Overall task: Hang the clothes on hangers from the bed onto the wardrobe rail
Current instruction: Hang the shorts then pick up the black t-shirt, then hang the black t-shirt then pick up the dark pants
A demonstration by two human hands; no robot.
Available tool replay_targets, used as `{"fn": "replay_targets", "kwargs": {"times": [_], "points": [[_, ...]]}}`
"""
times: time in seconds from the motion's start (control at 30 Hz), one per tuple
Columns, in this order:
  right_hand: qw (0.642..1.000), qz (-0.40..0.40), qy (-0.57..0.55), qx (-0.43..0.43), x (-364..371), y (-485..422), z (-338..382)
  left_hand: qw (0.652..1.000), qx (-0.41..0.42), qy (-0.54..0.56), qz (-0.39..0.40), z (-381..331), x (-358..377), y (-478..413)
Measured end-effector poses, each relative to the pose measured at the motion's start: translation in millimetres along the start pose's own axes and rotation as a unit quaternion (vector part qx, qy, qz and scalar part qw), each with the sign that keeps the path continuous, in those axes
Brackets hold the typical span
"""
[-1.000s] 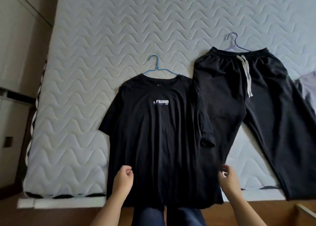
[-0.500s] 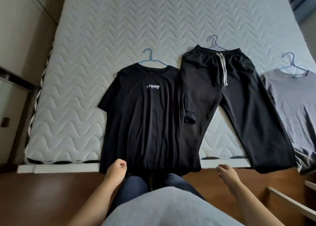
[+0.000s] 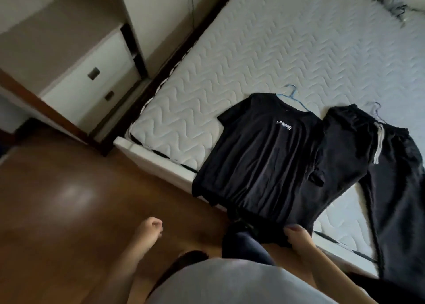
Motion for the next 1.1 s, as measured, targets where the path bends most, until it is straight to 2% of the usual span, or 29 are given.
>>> {"fn": "replay_targets", "kwargs": {"times": [0.13,0.27,0.37,0.47,0.6,0.83,0.97,1.03,1.1], "points": [[0.98,0.064,0.148,-0.115,60,34,92,0.985,-0.055,0.133,-0.091,94,-81,48],[0.951,0.084,0.219,-0.203,106,54,170,0.938,-0.162,0.257,-0.164,179,-128,96],[0.937,0.089,0.242,-0.238,129,56,214,0.898,-0.2,0.322,-0.222,214,-148,110],[0.93,0.1,0.252,-0.248,141,43,250,0.872,-0.206,0.368,-0.248,217,-153,101],[0.939,0.096,0.248,-0.218,143,6,289,0.868,-0.176,0.397,-0.241,169,-169,57],[0.962,0.114,0.206,-0.138,147,-44,396,0.93,-0.081,0.303,-0.189,19,-246,-45],[0.958,0.133,0.184,-0.175,164,-46,489,0.963,0.016,0.204,-0.174,-79,-304,-85],[0.954,0.129,0.191,-0.192,173,-43,532,0.965,0.049,0.18,-0.186,-118,-331,-91],[0.951,0.132,0.196,-0.2,187,-37,571,0.958,0.078,0.199,-0.19,-141,-353,-94]]}}
Point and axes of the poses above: each hand's wrist, its own y-axis away from the middle knuckle, its own x-axis out of the palm, z = x × y, the point moved 7 cm from there along -y, towards the middle knuckle, and after that the axes turned 10 degrees about y, right-handed, at the moved point
